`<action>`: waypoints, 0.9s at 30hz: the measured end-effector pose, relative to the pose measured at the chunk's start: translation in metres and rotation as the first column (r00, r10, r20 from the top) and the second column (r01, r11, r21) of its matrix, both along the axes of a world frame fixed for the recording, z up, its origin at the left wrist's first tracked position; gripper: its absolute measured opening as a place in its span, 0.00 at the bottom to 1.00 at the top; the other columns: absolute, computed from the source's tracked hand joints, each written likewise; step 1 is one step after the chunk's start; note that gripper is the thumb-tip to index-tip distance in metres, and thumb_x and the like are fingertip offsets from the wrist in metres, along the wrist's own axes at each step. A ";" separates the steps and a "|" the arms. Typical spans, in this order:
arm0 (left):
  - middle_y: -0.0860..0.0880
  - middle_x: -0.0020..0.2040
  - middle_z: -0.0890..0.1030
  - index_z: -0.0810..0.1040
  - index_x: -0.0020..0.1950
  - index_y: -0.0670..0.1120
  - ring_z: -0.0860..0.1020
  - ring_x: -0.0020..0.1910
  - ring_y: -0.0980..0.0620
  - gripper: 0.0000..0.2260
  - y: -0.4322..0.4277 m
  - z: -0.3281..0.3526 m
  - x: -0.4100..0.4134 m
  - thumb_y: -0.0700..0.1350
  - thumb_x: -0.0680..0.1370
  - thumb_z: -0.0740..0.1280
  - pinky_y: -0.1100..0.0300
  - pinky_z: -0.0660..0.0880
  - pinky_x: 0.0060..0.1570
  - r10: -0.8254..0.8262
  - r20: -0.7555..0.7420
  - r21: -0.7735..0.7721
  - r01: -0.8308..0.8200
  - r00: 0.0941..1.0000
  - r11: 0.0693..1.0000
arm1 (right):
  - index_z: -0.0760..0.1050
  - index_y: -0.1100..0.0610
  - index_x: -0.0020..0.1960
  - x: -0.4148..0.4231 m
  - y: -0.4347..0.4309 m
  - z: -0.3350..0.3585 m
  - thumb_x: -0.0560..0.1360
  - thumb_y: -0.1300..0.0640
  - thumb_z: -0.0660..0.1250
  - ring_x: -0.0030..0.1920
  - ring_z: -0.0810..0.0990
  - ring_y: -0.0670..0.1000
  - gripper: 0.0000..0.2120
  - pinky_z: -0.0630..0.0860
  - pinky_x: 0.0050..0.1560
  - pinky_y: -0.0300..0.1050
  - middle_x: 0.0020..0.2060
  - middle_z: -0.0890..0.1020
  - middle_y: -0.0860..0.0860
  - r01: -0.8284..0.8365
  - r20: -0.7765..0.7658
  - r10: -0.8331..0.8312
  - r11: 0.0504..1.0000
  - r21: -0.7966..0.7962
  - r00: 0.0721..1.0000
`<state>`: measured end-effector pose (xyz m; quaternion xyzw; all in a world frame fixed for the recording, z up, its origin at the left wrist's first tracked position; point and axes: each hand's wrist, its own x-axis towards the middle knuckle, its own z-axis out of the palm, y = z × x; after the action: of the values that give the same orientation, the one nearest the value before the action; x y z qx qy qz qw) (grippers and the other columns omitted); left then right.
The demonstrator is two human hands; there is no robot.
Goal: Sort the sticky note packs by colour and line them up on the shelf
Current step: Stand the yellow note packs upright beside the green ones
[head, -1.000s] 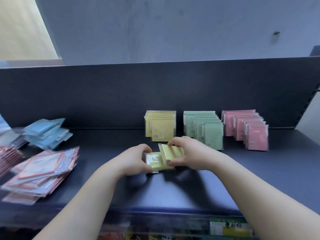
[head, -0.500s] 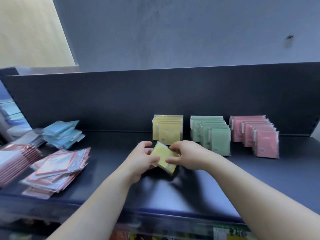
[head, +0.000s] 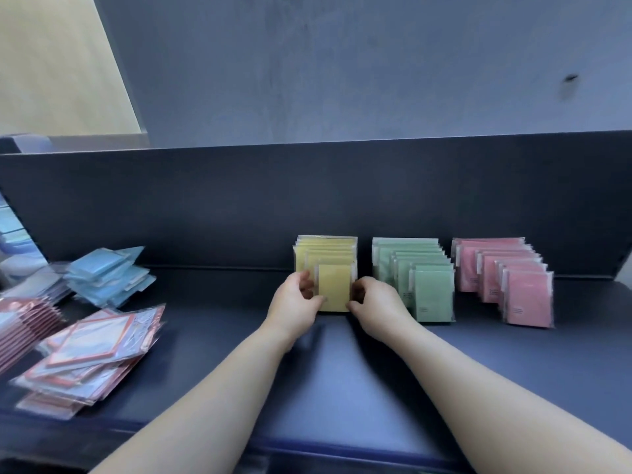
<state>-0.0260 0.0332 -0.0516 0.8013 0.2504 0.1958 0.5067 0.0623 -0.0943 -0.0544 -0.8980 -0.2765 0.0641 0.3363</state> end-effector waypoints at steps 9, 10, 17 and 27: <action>0.49 0.55 0.80 0.72 0.63 0.46 0.78 0.54 0.50 0.16 0.001 -0.006 0.010 0.41 0.76 0.69 0.59 0.75 0.51 0.057 -0.065 0.134 -0.048 0.996 0.990 | 0.68 0.58 0.60 -0.007 0.004 -0.007 0.73 0.60 0.68 0.50 0.77 0.54 0.17 0.69 0.45 0.42 0.47 0.78 0.52 0.019 0.024 -0.023 0.989 0.146 0.999; 0.50 0.55 0.79 0.72 0.63 0.46 0.78 0.54 0.50 0.17 0.001 -0.007 0.009 0.42 0.76 0.69 0.60 0.75 0.48 0.061 -0.066 0.131 -0.052 0.996 0.990 | 0.67 0.58 0.59 -0.008 0.004 -0.008 0.73 0.60 0.68 0.49 0.77 0.54 0.17 0.68 0.45 0.42 0.46 0.77 0.51 0.016 0.028 -0.021 0.987 0.162 0.999; 0.50 0.57 0.77 0.67 0.70 0.46 0.77 0.54 0.53 0.23 0.000 -0.001 -0.007 0.40 0.75 0.68 0.59 0.74 0.57 0.031 -0.109 0.101 -0.020 0.994 0.995 | 0.65 0.55 0.52 -0.018 0.004 -0.005 0.73 0.58 0.69 0.40 0.71 0.51 0.14 0.66 0.39 0.44 0.38 0.69 0.45 -0.005 0.129 -0.036 0.952 0.306 0.991; 0.50 0.61 0.72 0.68 0.70 0.49 0.75 0.53 0.54 0.22 0.023 0.027 -0.075 0.45 0.77 0.67 0.62 0.72 0.53 0.014 -0.153 0.255 0.026 0.988 0.967 | 0.76 0.51 0.59 -0.059 0.031 0.015 0.74 0.55 0.65 0.51 0.76 0.50 0.13 0.73 0.54 0.45 0.50 0.76 0.48 -0.462 0.300 0.467 0.882 -0.091 0.832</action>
<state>-0.1006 0.0557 -0.0250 0.8736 0.2591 0.1627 0.3785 0.0032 -0.0637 -0.0392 -0.8047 -0.5356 0.0025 0.2561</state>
